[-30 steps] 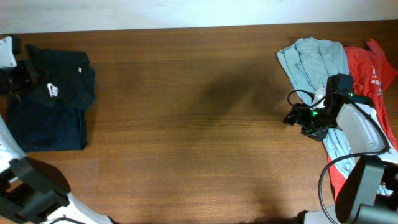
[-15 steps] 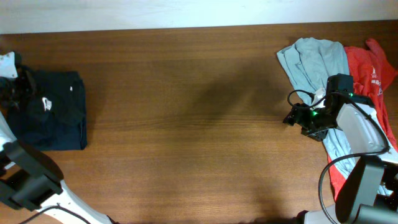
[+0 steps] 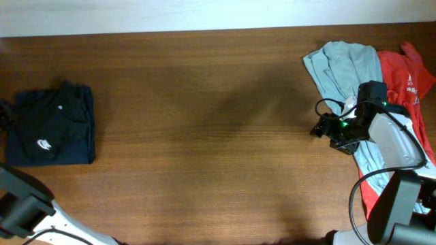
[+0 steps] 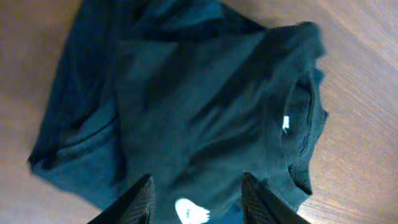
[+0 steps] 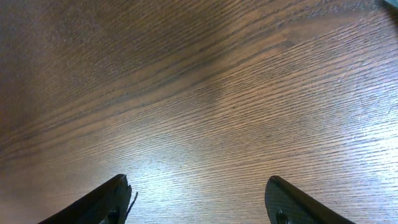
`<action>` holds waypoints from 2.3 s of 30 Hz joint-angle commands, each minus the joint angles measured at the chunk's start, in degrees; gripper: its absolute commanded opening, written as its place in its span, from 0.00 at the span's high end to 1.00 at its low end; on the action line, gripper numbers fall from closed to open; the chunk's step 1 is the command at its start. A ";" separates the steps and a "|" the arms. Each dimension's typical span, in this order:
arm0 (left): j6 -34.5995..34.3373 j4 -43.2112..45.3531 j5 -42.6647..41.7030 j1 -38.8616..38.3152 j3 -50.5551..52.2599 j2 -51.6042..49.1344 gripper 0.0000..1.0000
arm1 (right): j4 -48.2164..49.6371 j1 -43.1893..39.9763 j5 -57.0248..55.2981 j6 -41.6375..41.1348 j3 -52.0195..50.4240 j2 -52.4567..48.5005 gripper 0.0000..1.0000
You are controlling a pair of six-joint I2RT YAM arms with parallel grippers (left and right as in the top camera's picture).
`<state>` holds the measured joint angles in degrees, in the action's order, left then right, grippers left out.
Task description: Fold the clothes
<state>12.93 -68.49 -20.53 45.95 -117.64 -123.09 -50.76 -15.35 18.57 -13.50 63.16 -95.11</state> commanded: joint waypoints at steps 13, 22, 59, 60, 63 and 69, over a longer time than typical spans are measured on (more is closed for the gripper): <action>-1.81 0.48 1.40 -6.99 1.03 1.03 0.99 | -0.02 -0.04 0.52 -0.11 0.22 0.13 0.25; -3.67 5.92 6.45 -16.31 6.19 -9.77 0.99 | -0.90 -0.04 0.52 -0.09 0.22 0.13 0.25; -1.77 -8.68 18.03 -50.51 0.76 31.15 0.01 | 1.64 -0.04 16.13 15.19 7.17 26.75 0.01; -1.75 -9.01 18.01 -51.19 0.94 30.64 0.01 | 1.62 -0.04 16.13 15.19 7.17 27.12 0.01; -1.73 -9.20 17.97 -52.26 1.27 29.33 0.01 | 1.64 -0.04 16.13 15.19 7.15 27.15 0.01; -1.73 -9.20 17.81 -52.35 1.27 27.50 0.01 | 1.62 -0.04 16.13 15.19 7.15 26.36 0.02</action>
<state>11.92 -77.45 -3.79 -6.31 -116.77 -94.78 -49.28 -15.33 35.00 1.08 69.91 -68.31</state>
